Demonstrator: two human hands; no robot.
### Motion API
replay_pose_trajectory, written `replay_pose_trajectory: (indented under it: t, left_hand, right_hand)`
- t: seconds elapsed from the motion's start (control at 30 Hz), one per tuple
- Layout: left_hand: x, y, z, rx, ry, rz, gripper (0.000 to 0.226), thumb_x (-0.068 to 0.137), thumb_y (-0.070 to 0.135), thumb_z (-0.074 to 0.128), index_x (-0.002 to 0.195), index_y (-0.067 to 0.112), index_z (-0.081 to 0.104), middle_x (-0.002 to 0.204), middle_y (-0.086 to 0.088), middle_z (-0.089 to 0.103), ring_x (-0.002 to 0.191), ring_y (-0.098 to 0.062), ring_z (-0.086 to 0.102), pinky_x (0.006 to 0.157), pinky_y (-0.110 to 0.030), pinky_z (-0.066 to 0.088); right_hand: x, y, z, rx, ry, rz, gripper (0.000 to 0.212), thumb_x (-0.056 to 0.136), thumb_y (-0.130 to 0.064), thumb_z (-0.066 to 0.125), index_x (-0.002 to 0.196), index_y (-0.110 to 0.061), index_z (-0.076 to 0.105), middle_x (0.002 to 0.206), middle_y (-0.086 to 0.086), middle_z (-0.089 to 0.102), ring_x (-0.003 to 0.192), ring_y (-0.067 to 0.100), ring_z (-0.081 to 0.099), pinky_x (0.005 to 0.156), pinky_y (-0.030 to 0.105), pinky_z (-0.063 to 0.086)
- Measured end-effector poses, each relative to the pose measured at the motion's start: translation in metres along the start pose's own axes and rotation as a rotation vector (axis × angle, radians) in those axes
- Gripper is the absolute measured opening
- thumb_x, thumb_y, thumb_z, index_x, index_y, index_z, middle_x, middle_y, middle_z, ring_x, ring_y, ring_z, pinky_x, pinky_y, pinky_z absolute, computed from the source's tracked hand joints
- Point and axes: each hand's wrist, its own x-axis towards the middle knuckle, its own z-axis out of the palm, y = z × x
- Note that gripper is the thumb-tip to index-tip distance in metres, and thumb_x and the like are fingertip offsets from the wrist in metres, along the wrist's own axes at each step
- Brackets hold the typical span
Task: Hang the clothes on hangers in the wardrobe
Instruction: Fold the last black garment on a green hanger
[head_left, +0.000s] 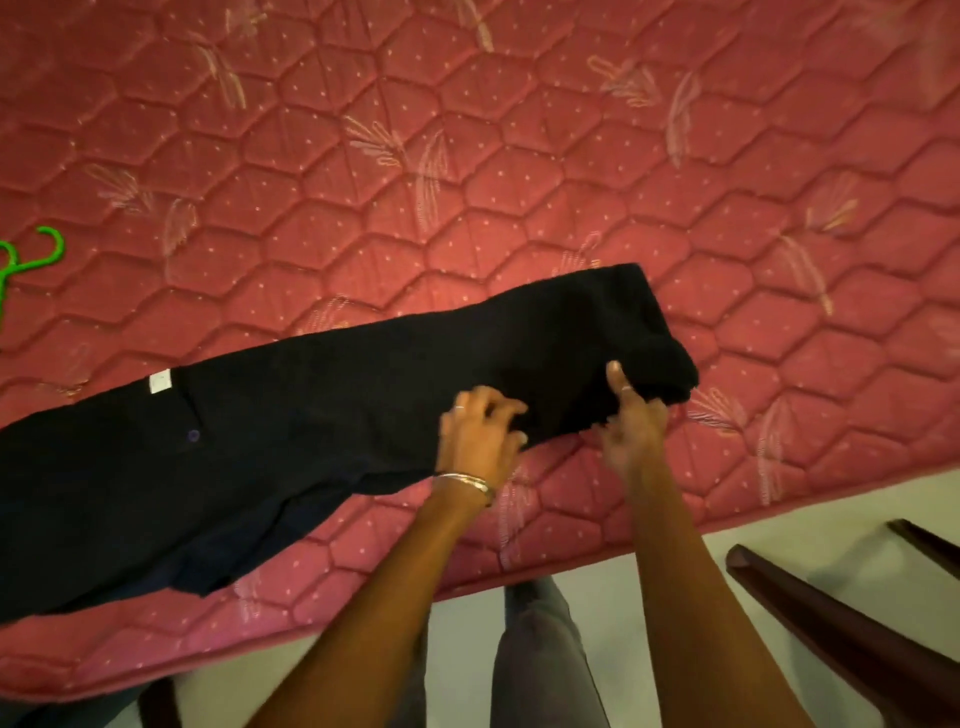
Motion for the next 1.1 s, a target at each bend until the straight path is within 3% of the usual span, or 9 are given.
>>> replay_pose_trajectory:
  t: [0.17, 0.33, 0.43, 0.53, 0.63, 0.77, 0.9, 1.0, 1.1]
  left_hand:
    - [-0.029, -0.046, 0.001, 0.539, -0.019, -0.208, 0.077, 0.053, 0.049, 0.080, 0.123, 0.027, 0.056, 0.114, -0.007, 0.054, 0.098, -0.028, 0.044, 0.082, -0.050, 0.043]
    - [-0.054, -0.069, -0.010, 0.761, 0.159, -0.676, 0.054, 0.071, 0.020, 0.070, 0.120, 0.021, 0.049, 0.106, -0.014, 0.049, 0.090, -0.032, 0.048, 0.080, -0.050, 0.043]
    - [-0.059, -0.072, -0.022, 0.519, 0.225, -1.004, 0.077, 0.058, 0.032, 0.076, 0.124, 0.020, 0.040, 0.126, -0.018, 0.040, 0.112, -0.039, 0.041, 0.095, -0.066, 0.027]
    - [-0.047, -0.062, -0.021, 0.144, 0.526, -1.490, 0.080, 0.061, 0.030, 0.072, 0.131, 0.023, 0.033, 0.139, -0.016, 0.031, 0.121, -0.043, 0.036, 0.103, -0.062, 0.028]
    - [-0.030, -0.049, -0.029, -0.769, 0.830, -1.778, 0.031, 0.084, 0.014, 0.060, 0.112, 0.012, 0.048, 0.132, -0.018, 0.043, 0.100, -0.030, 0.056, 0.086, -0.041, 0.048]
    - [-0.032, -0.063, -0.033, -1.576, 1.209, -1.588, 0.017, 0.086, -0.002, 0.048, 0.077, 0.010, 0.056, 0.096, -0.009, 0.061, 0.063, -0.015, 0.058, 0.052, -0.026, 0.053]
    - [-0.050, -0.092, -0.039, -1.918, 1.294, -1.401, 0.020, 0.095, 0.015, 0.045, 0.080, 0.013, 0.058, 0.084, -0.002, 0.059, 0.078, -0.018, 0.059, 0.090, -0.035, 0.051]
    - [-0.065, -0.112, -0.040, -1.903, 1.194, -1.426, 0.019, 0.096, 0.026, 0.050, 0.080, 0.017, 0.057, 0.075, 0.000, 0.066, 0.083, -0.019, 0.059, 0.083, -0.037, 0.054]
    - [-0.080, -0.130, -0.041, -1.858, 1.141, -1.463, 0.015, 0.096, 0.019, 0.048, 0.088, 0.018, 0.060, 0.122, -0.002, 0.063, 0.115, -0.024, 0.056, 0.098, -0.041, 0.045]
  right_hand:
    - [0.028, -0.029, -0.002, 0.241, -0.061, -0.102, 0.032, 0.085, 0.009, 0.060, 0.103, -0.017, 0.063, 0.090, -0.002, 0.073, 0.097, 0.024, 0.066, 0.081, 0.044, 0.057]
    - [0.041, -0.052, -0.005, 0.235, -0.131, -0.098, 0.027, 0.089, 0.002, 0.060, 0.113, -0.010, 0.062, 0.102, 0.007, 0.070, 0.093, 0.023, 0.067, 0.077, 0.049, 0.057]
    - [0.047, -0.048, -0.009, 0.281, -0.129, -0.017, 0.038, 0.083, -0.011, 0.068, 0.120, -0.006, 0.060, 0.105, 0.008, 0.071, 0.100, 0.025, 0.066, 0.072, 0.042, 0.059]
    - [0.044, -0.037, -0.013, 0.366, -0.217, 0.046, 0.084, 0.056, -0.026, 0.090, 0.129, -0.003, 0.056, 0.126, 0.013, 0.063, 0.117, 0.024, 0.060, 0.093, 0.038, 0.053]
    - [0.030, -0.016, -0.014, 0.356, -0.287, 0.116, 0.096, 0.053, -0.030, 0.094, 0.136, -0.005, 0.051, 0.136, 0.012, 0.056, 0.124, 0.025, 0.055, 0.105, 0.042, 0.044]
    - [-0.008, 0.014, 0.005, 0.237, -0.334, 0.245, 0.077, 0.063, -0.022, 0.084, 0.132, -0.011, 0.054, 0.134, 0.010, 0.058, 0.120, 0.028, 0.058, 0.095, 0.045, 0.052]
    - [-0.044, 0.050, 0.040, 0.025, -0.311, 0.385, 0.051, 0.081, -0.005, 0.067, 0.129, -0.014, 0.055, 0.124, 0.010, 0.063, 0.117, 0.033, 0.057, 0.086, 0.049, 0.051]
    - [-0.054, 0.062, 0.054, 0.008, -0.265, 0.411, 0.042, 0.088, -0.003, 0.064, 0.126, -0.015, 0.051, 0.111, 0.009, 0.062, 0.106, 0.032, 0.055, 0.081, 0.057, 0.047]
    - [-0.053, 0.061, 0.055, 0.006, -0.246, 0.341, 0.023, 0.089, -0.006, 0.064, 0.105, -0.018, 0.053, 0.107, 0.007, 0.059, 0.105, 0.032, 0.053, 0.087, 0.062, 0.045]
